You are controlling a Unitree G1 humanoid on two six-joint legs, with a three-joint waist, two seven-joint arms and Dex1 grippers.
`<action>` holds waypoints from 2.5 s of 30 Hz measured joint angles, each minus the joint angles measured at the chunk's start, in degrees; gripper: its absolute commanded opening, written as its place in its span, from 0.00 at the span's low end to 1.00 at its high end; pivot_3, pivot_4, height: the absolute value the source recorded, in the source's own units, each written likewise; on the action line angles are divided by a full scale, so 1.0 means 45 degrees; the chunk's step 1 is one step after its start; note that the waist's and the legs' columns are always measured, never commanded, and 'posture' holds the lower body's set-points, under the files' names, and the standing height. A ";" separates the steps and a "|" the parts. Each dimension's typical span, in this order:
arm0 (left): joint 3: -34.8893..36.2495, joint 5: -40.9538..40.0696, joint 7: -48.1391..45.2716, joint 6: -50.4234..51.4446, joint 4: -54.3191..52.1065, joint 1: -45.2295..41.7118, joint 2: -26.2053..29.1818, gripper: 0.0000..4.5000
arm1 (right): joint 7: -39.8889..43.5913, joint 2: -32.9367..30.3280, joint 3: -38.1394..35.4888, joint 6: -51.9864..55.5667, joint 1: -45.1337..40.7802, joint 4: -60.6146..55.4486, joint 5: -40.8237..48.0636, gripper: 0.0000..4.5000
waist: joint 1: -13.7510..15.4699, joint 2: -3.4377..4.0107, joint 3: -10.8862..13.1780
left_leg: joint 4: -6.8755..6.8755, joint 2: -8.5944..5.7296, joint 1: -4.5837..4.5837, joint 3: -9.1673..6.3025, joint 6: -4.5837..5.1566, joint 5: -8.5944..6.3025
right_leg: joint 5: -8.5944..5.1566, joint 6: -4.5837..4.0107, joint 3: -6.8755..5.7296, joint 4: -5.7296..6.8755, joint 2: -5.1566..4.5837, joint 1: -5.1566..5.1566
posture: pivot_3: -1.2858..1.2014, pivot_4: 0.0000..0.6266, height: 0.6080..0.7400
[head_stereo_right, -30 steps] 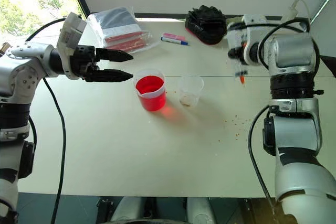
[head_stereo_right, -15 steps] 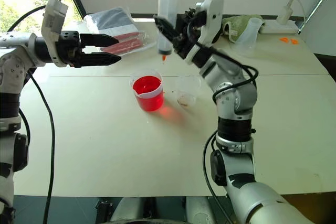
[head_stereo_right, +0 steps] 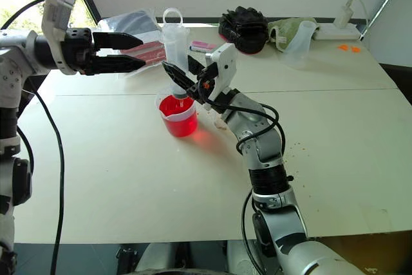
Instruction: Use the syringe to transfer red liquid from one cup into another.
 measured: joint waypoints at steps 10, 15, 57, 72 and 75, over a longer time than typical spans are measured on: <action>-0.0001 -0.0004 0.0135 0.0044 -0.0345 -0.0051 -0.0352 0.78 | 0.0195 0.0072 0.0680 -0.1160 0.0000 0.1577 -0.0977 0.31 | -0.0006 0.0000 0.0000 | 0.0000 0.0000 0.0001 -0.0002 -0.0001 0.0001 | 0.0000 0.0000 0.0000 0.0002 0.0000 0.0000 | 0.52 0.24 0.78; -0.0005 0.0033 0.0381 0.0003 -0.0342 -0.0060 -0.0668 0.78 | 0.0335 0.0079 0.0869 -0.1389 0.0005 0.1581 -0.1164 0.31 | 0.0002 0.0000 0.0000 | 0.0002 0.0000 0.0001 -0.0003 -0.0002 0.0001 | 0.0000 0.0000 -0.0001 0.0004 0.0000 0.0000 | 0.52 0.24 0.78; -0.0028 0.0044 0.1103 0.0071 -0.0316 -0.0341 -0.1449 0.01 | 0.0646 -0.0167 0.1340 -0.1373 0.0231 0.1367 -0.1448 0.31 | 0.0012 0.0000 0.0000 | 0.0014 -0.0003 0.0004 -0.0012 -0.0003 0.0002 | 0.0000 0.0000 -0.0006 0.0005 -0.0003 0.0013 | 0.52 0.24 0.78; -0.0083 0.0366 0.1161 0.0128 0.0317 -0.0623 -0.1829 0.01 | 0.0437 0.0017 0.1282 -0.1081 0.0381 0.1341 -0.1425 0.31 | -0.0006 0.0000 0.0000 | 0.0014 -0.0003 0.0005 -0.0011 -0.0004 0.0002 | 0.0000 0.0000 -0.0008 0.0006 -0.0001 0.0012 | 0.52 0.24 0.78; -0.0085 0.0433 0.1161 0.0122 0.0493 -0.0729 -0.1919 0.01 | 0.0387 0.0046 0.1241 -0.1082 0.0391 0.1341 -0.1426 0.31 | 0.0002 0.0000 0.0000 | 0.0015 -0.0003 0.0005 -0.0011 -0.0004 0.0002 | 0.0000 0.0000 -0.0008 0.0005 -0.0002 0.0012 | 0.52 0.24 0.78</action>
